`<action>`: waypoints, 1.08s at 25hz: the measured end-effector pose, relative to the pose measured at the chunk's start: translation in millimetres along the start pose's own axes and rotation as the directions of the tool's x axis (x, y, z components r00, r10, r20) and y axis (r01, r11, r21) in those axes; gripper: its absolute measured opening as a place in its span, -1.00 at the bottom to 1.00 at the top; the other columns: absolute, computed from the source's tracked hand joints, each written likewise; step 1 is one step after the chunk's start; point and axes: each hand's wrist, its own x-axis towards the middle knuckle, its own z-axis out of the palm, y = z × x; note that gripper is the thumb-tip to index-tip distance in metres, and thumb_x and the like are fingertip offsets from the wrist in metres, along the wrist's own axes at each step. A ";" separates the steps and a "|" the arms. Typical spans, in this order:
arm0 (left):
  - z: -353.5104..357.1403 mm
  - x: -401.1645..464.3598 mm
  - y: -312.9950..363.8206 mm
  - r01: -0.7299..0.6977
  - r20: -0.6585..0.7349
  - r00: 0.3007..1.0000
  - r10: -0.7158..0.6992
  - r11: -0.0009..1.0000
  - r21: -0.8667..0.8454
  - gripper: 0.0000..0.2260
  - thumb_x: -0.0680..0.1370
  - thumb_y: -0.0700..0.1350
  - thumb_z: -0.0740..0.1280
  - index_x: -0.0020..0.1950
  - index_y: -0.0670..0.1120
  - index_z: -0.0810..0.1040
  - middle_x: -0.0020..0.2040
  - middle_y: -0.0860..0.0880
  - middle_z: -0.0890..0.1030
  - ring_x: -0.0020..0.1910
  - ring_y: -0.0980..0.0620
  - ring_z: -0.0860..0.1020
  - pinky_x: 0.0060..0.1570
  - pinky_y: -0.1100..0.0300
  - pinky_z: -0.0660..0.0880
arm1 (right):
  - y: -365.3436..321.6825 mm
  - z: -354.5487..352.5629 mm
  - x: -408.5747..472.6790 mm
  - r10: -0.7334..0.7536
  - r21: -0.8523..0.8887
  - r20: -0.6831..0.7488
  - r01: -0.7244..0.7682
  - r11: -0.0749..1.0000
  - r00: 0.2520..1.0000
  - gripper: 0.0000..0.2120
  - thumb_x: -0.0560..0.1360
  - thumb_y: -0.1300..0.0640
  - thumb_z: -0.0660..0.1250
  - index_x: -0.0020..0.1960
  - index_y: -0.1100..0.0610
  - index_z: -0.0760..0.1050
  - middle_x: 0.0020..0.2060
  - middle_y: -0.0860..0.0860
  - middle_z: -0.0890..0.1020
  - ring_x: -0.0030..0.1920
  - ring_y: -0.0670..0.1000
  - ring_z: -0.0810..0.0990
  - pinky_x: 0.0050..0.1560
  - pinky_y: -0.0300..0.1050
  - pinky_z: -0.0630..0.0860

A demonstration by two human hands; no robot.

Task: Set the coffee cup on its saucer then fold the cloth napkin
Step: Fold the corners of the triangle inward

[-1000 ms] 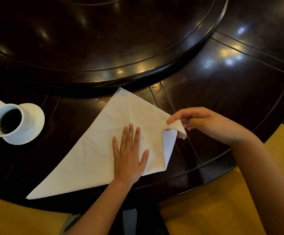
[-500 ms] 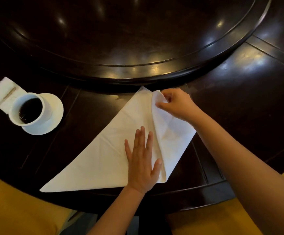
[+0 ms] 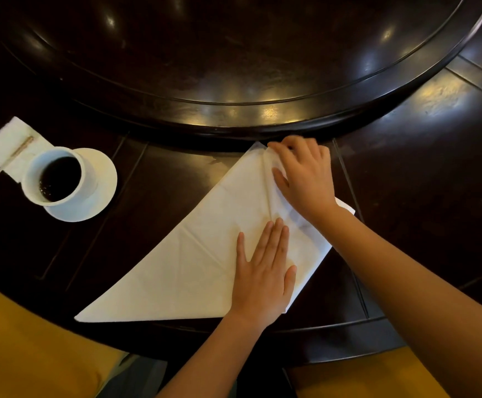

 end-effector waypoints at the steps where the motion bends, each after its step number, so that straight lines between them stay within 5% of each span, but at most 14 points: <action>1: 0.0 0.2 0.1 0.007 0.008 1.000 -0.007 1.000 0.007 -0.39 0.55 0.15 -0.09 0.52 -0.15 0.05 0.53 -0.10 0.06 0.51 -0.05 0.02 0.39 -0.22 -0.09 | 2.7 2.5 -6.7 -0.126 -0.020 0.028 0.127 0.992 0.992 -0.60 0.52 0.06 0.24 0.31 0.18 0.41 0.23 0.18 0.51 0.24 0.17 0.42 0.23 0.09 0.32; 3: 0.4 1.3 0.8 0.022 0.019 1.000 -0.023 0.999 0.027 -0.38 0.55 0.16 -0.12 0.51 -0.16 0.05 0.52 -0.12 0.05 0.51 -0.08 0.02 0.39 -0.22 -0.09 | 9.6 8.5 -17.3 -0.250 -0.018 0.241 0.261 0.965 0.938 -0.51 0.60 -0.06 -0.03 0.44 0.16 0.22 0.42 0.14 0.32 0.45 0.12 0.19 0.43 0.08 0.06; 5: 1.0 2.0 2.0 0.032 0.034 0.999 -0.034 0.998 0.058 -0.37 0.54 0.19 -0.11 0.51 -0.16 0.04 0.52 -0.13 0.04 0.51 -0.10 0.01 0.39 -0.24 -0.09 | 15.0 13.3 -18.9 -0.226 0.006 0.399 0.244 0.970 0.889 -0.42 0.58 -0.16 -0.27 0.50 0.11 -0.01 0.50 0.08 0.10 0.49 0.02 -0.04 0.46 -0.02 -0.21; 7: 1.5 -0.1 2.1 0.029 0.053 0.998 -0.034 0.997 0.077 -0.35 0.54 0.20 -0.06 0.51 -0.16 0.01 0.53 -0.14 0.05 0.51 -0.11 0.00 0.38 -0.26 -0.09 | 17.1 16.9 -13.7 -0.202 -0.018 0.437 0.233 0.972 0.876 -0.41 0.56 -0.17 -0.27 0.50 0.09 -0.12 0.52 0.04 0.00 0.49 -0.03 -0.14 0.45 -0.04 -0.28; 12: 3.2 -29.3 5.2 -0.052 0.064 0.997 0.050 0.998 0.026 -0.40 0.54 0.12 -0.09 0.52 -0.15 0.00 0.53 -0.12 0.08 0.51 -0.10 0.01 0.36 -0.28 -0.02 | 16.4 17.6 -5.9 -0.184 -0.048 0.435 0.227 0.973 0.882 -0.41 0.55 -0.17 -0.25 0.51 0.06 -0.17 0.52 0.00 -0.05 0.48 -0.06 -0.19 0.45 0.02 -0.30; 19: -2.7 -42.0 -2.5 -0.136 0.088 0.987 0.134 0.991 0.015 -0.45 0.58 0.15 -0.07 0.53 -0.05 0.05 0.54 -0.07 0.04 0.51 -0.10 0.03 0.35 -0.28 0.02 | -19.4 23.6 6.8 0.192 -0.263 0.343 -0.102 0.959 0.919 -0.43 0.59 -0.14 -0.18 0.51 0.10 -0.11 0.52 0.04 0.04 0.50 0.04 -0.10 0.41 0.16 -0.35; 24: -2.7 -40.1 0.0 -0.062 0.099 0.993 0.062 0.998 0.002 -0.33 0.51 0.20 -0.03 0.53 -0.14 -0.01 0.52 -0.13 0.10 0.50 -0.13 0.08 0.35 -0.26 0.03 | -16.4 -9.2 -58.9 0.015 0.018 0.232 -0.020 1.000 0.973 -0.44 0.60 -0.11 -0.10 0.50 0.14 -0.04 0.51 0.06 0.04 0.50 0.02 -0.11 0.46 0.14 -0.21; 27: -1.7 -40.5 0.3 -0.045 0.099 0.994 0.044 0.999 0.009 -0.34 0.50 0.19 -0.02 0.49 -0.17 0.07 0.50 -0.16 0.14 0.49 -0.13 0.10 0.36 -0.25 0.03 | -8.5 -21.6 -136.7 -0.077 -0.059 0.324 0.102 0.993 0.943 -0.45 0.59 -0.10 -0.07 0.52 0.08 -0.03 0.51 0.06 0.04 0.50 0.04 -0.12 0.46 0.14 -0.15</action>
